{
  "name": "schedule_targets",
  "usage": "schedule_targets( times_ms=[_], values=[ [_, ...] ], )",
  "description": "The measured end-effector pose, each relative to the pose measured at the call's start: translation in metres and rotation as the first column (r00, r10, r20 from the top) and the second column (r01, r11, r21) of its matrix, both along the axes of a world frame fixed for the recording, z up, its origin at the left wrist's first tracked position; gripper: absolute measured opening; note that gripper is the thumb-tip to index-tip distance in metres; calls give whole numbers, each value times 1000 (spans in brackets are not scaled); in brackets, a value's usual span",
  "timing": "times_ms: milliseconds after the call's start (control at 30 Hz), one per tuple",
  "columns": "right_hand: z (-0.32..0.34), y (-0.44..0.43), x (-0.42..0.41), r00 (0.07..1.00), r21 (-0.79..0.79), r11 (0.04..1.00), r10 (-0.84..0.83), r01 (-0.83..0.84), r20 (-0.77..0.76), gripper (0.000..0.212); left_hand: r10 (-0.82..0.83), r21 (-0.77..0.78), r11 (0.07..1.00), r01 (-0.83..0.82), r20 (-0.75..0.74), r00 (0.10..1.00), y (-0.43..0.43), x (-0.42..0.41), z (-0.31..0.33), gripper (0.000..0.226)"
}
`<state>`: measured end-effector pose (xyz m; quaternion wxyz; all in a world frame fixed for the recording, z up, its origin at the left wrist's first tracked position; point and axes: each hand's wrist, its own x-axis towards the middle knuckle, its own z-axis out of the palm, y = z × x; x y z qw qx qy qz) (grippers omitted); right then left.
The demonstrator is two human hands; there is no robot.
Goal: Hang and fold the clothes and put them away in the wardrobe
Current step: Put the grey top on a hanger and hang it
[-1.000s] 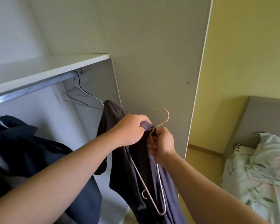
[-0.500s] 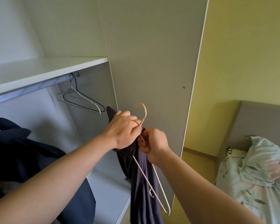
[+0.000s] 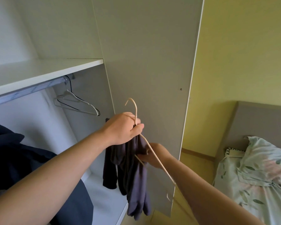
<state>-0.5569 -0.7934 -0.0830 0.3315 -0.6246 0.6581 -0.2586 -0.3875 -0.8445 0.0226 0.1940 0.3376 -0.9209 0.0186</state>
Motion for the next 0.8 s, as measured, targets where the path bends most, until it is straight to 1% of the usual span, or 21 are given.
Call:
schedule_targets(
  times_ms=[33,100,133,167,200,233,300,333,367,433,500,567,600,667,700,733,800],
  values=[
    [-8,1,0,999,37,998,47,-46,-26,23,3,8,1000,-3,-30,1000,0,1,3,43],
    [-25,2,-3,981,124,976,185,-176,-59,36,5,28,1000,-2,-109,994,1,1,11,44],
    [-33,3,-3,964,156,957,258,-245,-65,36,2,40,999,4,-158,987,0,1,14,43],
    [-40,3,-3,953,181,942,296,-281,-60,27,-2,47,999,12,-206,978,-2,2,17,41],
    [-46,4,-3,957,196,941,289,-277,-34,14,-6,43,999,17,-244,970,-4,4,20,39],
    [-49,4,-2,972,204,951,233,-232,18,10,-11,31,999,20,-267,964,-7,6,21,39],
    [-47,0,-7,992,236,971,16,-46,128,17,-16,13,1000,20,-260,965,-15,13,21,42],
    [-44,-4,-11,986,244,969,-87,50,144,18,1,13,1000,2,-229,973,-19,17,19,47],
    [-39,-7,-15,982,215,968,-151,125,109,21,37,8,999,-36,-187,982,-24,21,16,52],
    [-25,-11,-23,975,110,970,-220,216,23,27,158,-7,987,-159,-101,982,-33,28,12,63],
    [-5,-12,-27,967,14,967,-255,255,18,27,276,2,961,-277,-38,960,-38,32,7,66],
    [13,-13,-27,974,-51,974,-219,222,53,26,325,22,945,-325,28,945,-38,31,2,68],
    [23,-15,-26,978,-84,976,-197,203,70,23,323,24,945,-326,88,942,-37,29,0,73],
    [40,-17,-19,980,-169,968,-171,186,98,17,299,15,950,-312,239,924,-33,18,-3,90],
    [47,-17,-15,980,-204,961,-163,184,117,15,285,25,952,-306,299,911,-30,11,-5,93],
    [53,-18,-10,977,-228,956,-153,184,148,16,262,55,953,-297,336,905,-27,3,-8,89],
    [61,-19,-3,970,-260,950,-116,171,215,18,197,124,959,-256,360,912,-23,-12,-15,76]
  ],
)
